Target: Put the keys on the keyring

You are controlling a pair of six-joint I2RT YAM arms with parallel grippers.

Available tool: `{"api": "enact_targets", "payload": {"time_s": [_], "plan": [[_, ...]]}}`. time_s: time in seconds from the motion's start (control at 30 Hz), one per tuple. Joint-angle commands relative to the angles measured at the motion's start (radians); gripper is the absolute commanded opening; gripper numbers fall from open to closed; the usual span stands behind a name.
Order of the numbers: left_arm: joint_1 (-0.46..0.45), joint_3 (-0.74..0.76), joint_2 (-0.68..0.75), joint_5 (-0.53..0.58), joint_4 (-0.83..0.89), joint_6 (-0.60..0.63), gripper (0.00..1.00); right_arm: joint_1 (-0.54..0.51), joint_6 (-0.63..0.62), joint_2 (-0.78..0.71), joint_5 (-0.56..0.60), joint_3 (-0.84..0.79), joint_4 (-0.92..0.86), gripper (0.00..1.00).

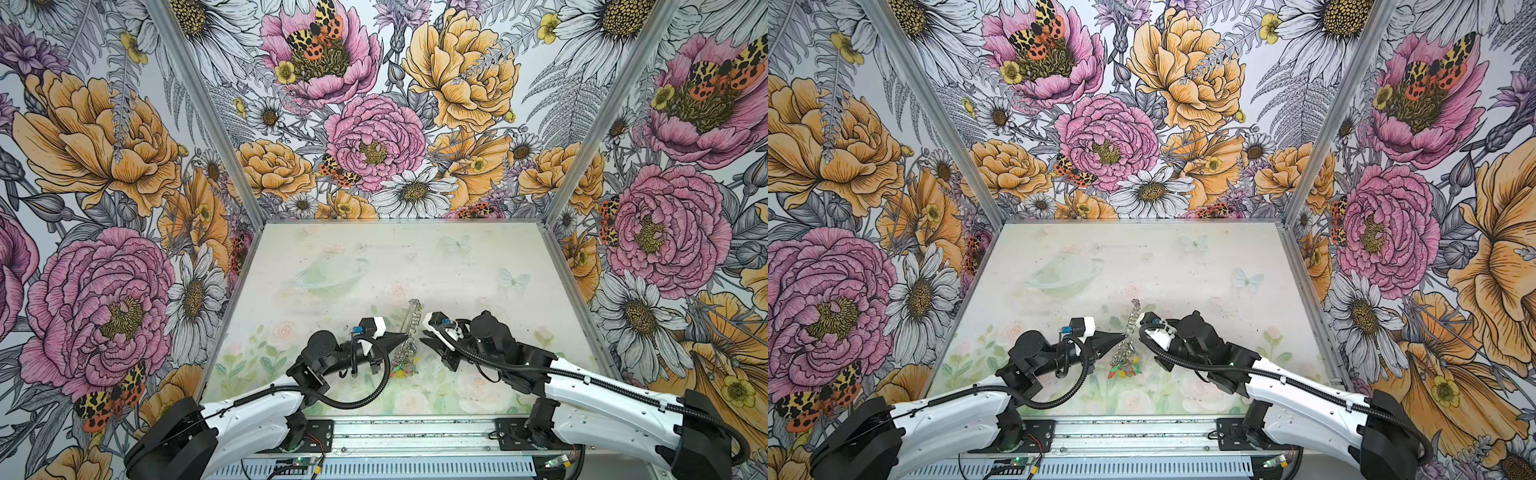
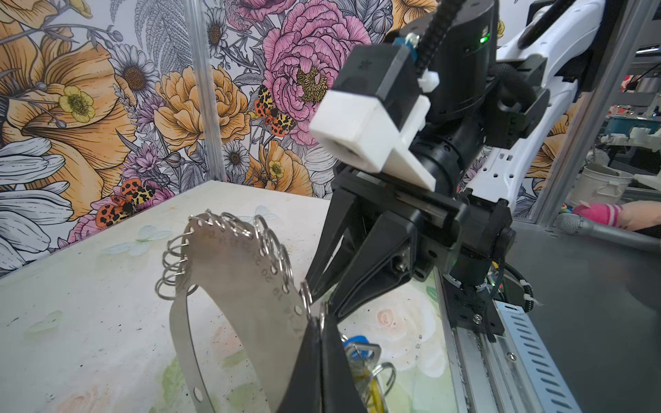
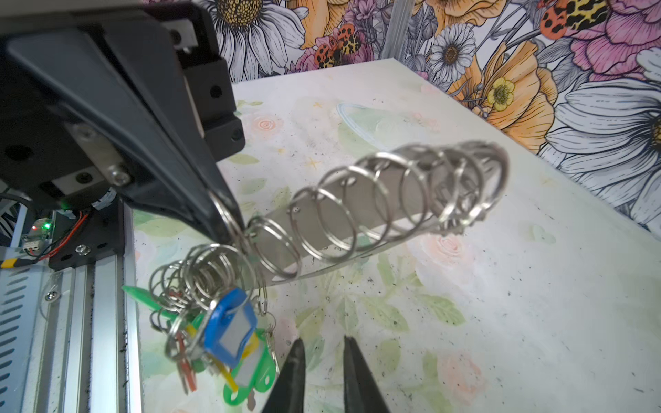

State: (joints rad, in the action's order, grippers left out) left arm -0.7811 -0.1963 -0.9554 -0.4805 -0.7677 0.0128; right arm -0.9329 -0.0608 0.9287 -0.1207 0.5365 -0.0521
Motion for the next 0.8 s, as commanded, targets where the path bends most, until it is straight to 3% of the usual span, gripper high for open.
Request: {"api": "enact_targets", "payload": {"time_s": [0.0, 0.23, 0.77], "plan": [[0.009, -0.012, 0.021, 0.006, -0.006, 0.034, 0.0, 0.008, -0.01, -0.049, -0.032, 0.002, -0.018, 0.19], [0.01, -0.014, 0.002, -0.039, 0.016, 0.054, 0.0, 0.003, -0.014, -0.033, -0.236, 0.009, 0.023, 0.18], [0.011, -0.021, -0.087, -0.174, -0.039, 0.051, 0.0, -0.006, 0.0, 0.064, -0.221, 0.017, 0.089, 0.2]]}}
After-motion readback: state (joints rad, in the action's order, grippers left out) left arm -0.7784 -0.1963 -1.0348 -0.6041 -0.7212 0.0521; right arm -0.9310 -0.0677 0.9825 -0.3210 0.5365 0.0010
